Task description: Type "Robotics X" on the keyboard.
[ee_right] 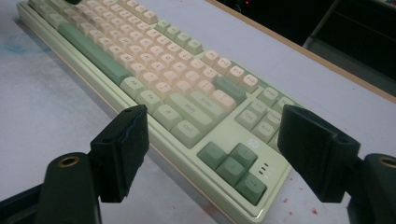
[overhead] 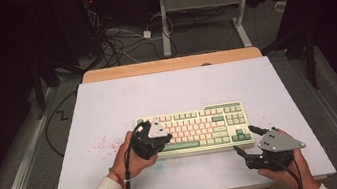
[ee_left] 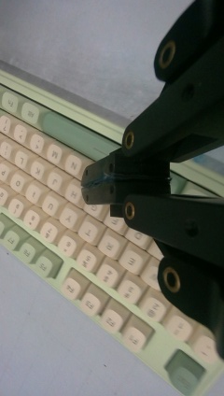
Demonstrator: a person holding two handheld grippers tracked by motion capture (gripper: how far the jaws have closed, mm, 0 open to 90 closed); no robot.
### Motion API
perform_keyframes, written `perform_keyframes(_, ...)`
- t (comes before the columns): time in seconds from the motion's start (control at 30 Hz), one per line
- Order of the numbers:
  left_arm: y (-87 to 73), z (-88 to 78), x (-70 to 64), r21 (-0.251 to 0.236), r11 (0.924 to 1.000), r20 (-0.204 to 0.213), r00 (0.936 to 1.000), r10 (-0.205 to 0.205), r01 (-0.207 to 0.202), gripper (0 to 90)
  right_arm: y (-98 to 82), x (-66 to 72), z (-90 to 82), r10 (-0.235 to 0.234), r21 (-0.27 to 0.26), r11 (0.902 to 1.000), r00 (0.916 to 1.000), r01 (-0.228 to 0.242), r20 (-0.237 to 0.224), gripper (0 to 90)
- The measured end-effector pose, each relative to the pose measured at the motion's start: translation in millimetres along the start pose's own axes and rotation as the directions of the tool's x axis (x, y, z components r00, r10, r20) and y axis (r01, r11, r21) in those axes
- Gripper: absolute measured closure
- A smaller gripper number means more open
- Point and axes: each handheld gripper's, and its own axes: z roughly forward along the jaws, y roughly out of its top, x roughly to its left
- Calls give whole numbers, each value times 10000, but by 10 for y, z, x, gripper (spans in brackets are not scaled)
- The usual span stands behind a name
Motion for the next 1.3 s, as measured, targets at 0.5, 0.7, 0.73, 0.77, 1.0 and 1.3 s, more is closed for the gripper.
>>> perform_keyframes(0.5, 167, 320, -10, 675, 9973, 219, 9994, 281, -295, 872, -27, 21, 36, -155, 147, 9998, 9998, 157, -109, 255)
perform_keyframes(0.7, 164, 358, -25, 795, 9961, 240, 9991, 359, -377, 872, -33, 25, 45, -177, 173, 9997, 9997, 179, -138, 259)
perform_keyframes(0.73, 164, 356, -23, 809, 9960, 223, 9991, 370, -386, 872, -33, 26, 46, -185, 170, 9997, 9997, 188, -138, 259)
perform_keyframes(0.77, 163, 354, -20, 814, 9959, 220, 9991, 371, -388, 872, -33, 26, 46, -198, 167, 9997, 9997, 200, -152, 258)
perform_keyframes(1.0, 157, 355, -14, 814, 9959, 204, 9991, 370, -385, 869, -33, 30, 50, -209, 197, 9996, 9996, 213, -177, 258)
perform_keyframes(1.3, 157, 375, -37, 951, 9940, 147, 9985, 526, -537, 870, -35, 39, 55, -314, 373, 9988, 9995, 315, -54, 258)
